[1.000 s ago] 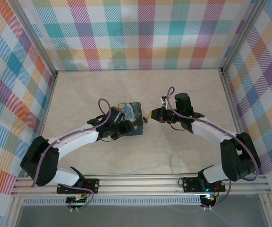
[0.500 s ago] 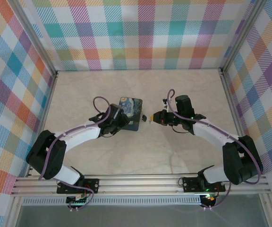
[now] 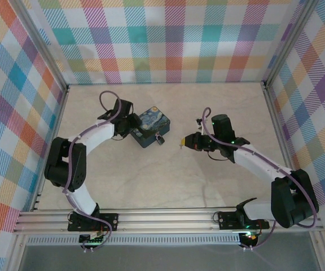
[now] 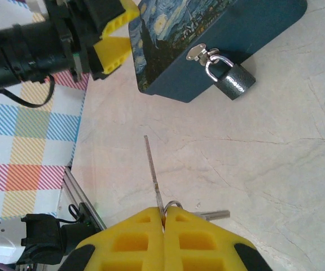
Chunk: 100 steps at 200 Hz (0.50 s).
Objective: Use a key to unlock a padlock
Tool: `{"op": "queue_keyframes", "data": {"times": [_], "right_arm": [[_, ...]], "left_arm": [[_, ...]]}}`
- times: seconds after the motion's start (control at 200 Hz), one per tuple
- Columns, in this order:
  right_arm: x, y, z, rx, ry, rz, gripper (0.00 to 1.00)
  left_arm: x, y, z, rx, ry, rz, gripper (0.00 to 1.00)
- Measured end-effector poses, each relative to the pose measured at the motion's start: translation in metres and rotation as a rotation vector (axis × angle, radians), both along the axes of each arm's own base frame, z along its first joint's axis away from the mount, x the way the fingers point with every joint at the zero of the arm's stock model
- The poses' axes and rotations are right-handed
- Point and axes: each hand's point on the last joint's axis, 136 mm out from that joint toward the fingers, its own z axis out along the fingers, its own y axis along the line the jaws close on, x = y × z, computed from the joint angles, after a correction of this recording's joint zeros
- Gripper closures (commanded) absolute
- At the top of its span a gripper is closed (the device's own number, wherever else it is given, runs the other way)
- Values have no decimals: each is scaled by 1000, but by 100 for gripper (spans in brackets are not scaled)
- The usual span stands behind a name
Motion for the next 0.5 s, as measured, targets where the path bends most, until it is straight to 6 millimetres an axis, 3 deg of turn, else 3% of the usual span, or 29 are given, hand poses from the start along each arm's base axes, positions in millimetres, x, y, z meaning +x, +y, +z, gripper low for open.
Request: {"op": "queue_keyframes", "data": {"times": [0.095, 0.355, 0.5], "right_arm": [[-1, -1, -4, -7, 8, -2, 100], [2, -8, -10, -40, 15, -32, 100], [7, -21, -20, -91, 29, -82, 100]], "left_arm": [[-14, -12, 7, 67, 9, -28, 28], [-95, -70, 15, 180, 37, -103, 24], [-111, -99, 5, 220, 35, -90, 23]]}}
